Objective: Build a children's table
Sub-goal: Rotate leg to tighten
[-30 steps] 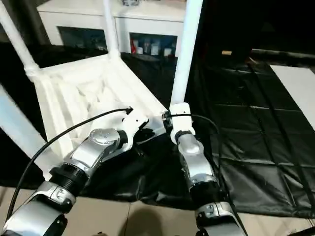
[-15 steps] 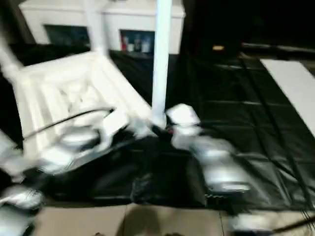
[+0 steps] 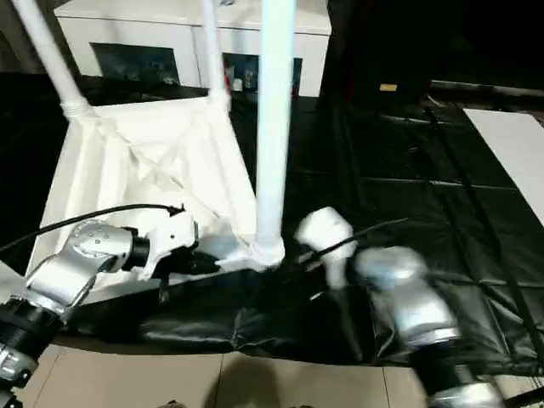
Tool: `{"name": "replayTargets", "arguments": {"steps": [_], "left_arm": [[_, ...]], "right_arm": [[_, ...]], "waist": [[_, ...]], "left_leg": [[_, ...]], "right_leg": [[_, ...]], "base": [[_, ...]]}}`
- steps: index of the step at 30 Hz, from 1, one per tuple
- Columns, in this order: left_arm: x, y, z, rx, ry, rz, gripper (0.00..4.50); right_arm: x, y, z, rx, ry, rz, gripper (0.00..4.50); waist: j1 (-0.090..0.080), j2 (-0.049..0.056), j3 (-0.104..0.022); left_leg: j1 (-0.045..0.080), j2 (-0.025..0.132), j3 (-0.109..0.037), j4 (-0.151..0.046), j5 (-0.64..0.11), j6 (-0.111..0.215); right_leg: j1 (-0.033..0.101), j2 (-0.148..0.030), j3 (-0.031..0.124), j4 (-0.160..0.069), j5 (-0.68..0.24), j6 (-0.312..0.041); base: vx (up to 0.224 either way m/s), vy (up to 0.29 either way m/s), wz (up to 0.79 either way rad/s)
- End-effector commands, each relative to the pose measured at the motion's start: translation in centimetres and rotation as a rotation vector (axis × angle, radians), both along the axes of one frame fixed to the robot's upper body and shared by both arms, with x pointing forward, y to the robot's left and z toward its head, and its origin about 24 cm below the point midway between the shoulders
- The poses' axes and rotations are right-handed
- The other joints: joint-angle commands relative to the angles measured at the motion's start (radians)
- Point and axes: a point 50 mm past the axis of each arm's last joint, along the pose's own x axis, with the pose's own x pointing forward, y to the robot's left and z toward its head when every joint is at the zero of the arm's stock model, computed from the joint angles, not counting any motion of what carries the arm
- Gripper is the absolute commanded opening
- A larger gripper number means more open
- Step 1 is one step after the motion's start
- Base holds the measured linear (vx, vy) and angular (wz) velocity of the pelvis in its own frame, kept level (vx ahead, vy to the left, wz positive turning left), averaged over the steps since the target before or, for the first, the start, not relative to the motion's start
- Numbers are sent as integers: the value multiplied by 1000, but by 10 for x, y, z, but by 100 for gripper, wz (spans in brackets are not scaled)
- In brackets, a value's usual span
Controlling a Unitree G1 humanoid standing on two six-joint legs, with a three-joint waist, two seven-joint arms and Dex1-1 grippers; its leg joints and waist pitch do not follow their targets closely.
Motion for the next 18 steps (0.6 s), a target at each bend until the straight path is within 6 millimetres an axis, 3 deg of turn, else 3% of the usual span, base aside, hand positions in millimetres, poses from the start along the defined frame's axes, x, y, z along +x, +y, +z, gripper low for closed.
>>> {"name": "replayTargets", "arguments": {"steps": [1,3,7,8,18], "left_arm": [[-8,-13,-4,5,30,-83,0],[-8,-14,-3,11,34,-93,0],[-9,-13,-2,15,35,-97,0],[-9,-13,-2,16,35,-97,0],[-12,-12,-5,27,49,-100,0]], "right_arm": [[3,5,-1,-41,-11,32,446],[7,6,-1,-45,-14,28,446],[8,5,2,-31,-7,37,446],[8,4,3,-29,-7,39,421],[8,-9,3,-18,15,42,346]], "waist": [[-5,-1,-56],[1,-6,-57],[5,-5,-59],[6,-4,-59],[5,-2,-58]], "left_leg": [[3,50,-11,-79,-159,60],[3,50,-10,-78,-162,54],[1,49,-10,-76,-131,64],[1,49,-10,-76,-129,67],[1,49,-10,-75,-145,65]], "right_leg": [[50,-61,42,-61,-135,-259],[51,-64,44,-62,-152,-252],[53,-63,44,-56,-108,-249],[53,-63,44,-56,-102,-251],[54,-63,43,-60,-142,-248]], "base": [[0,0,0],[0,0,0],[0,0,0],[0,0,0],[0,0,0]]}}
